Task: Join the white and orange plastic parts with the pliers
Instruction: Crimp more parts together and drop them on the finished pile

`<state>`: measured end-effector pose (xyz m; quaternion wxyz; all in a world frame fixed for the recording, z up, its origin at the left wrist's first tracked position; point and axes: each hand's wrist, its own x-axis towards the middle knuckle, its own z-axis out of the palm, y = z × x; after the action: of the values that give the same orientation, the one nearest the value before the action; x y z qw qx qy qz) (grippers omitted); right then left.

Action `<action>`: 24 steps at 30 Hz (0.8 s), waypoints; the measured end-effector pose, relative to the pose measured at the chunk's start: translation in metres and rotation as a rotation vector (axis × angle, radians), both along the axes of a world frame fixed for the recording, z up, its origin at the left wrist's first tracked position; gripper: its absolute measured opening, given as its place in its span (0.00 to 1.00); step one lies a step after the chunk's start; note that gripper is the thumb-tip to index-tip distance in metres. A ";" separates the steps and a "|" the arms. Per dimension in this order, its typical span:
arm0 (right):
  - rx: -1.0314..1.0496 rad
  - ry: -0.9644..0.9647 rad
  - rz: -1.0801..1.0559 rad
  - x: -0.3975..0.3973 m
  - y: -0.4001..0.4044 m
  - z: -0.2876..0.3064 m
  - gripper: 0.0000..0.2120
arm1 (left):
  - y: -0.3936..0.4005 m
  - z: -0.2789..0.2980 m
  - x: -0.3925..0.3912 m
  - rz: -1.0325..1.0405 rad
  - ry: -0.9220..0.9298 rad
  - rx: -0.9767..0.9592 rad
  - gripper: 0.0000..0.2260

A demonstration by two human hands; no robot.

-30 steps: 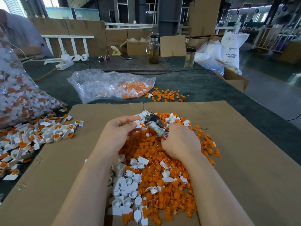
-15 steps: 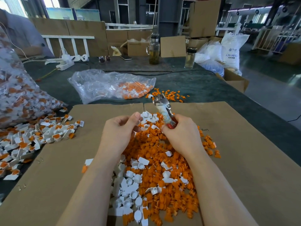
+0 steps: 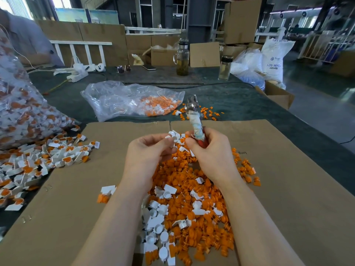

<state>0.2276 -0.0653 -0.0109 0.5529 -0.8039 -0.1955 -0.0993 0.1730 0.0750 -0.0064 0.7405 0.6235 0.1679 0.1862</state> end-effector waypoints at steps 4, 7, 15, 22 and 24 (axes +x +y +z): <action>-0.023 -0.050 -0.040 -0.003 0.003 0.000 0.03 | -0.002 0.000 0.001 -0.018 -0.008 -0.029 0.02; -0.092 -0.082 -0.091 -0.004 0.004 0.000 0.07 | -0.005 0.001 0.000 -0.022 -0.024 -0.047 0.02; -0.172 -0.143 -0.126 -0.006 0.005 0.001 0.07 | -0.010 0.005 -0.002 0.016 -0.087 0.063 0.03; -0.147 -0.171 -0.136 -0.007 0.005 0.001 0.08 | -0.011 0.004 0.000 0.056 -0.078 0.244 0.04; -0.143 -0.183 -0.141 -0.007 0.005 0.001 0.08 | -0.011 0.004 -0.001 0.067 -0.076 0.289 0.04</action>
<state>0.2205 -0.0603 -0.0100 0.4658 -0.8404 -0.1950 -0.1966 0.1722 0.0639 -0.0028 0.6422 0.7101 0.1320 0.2567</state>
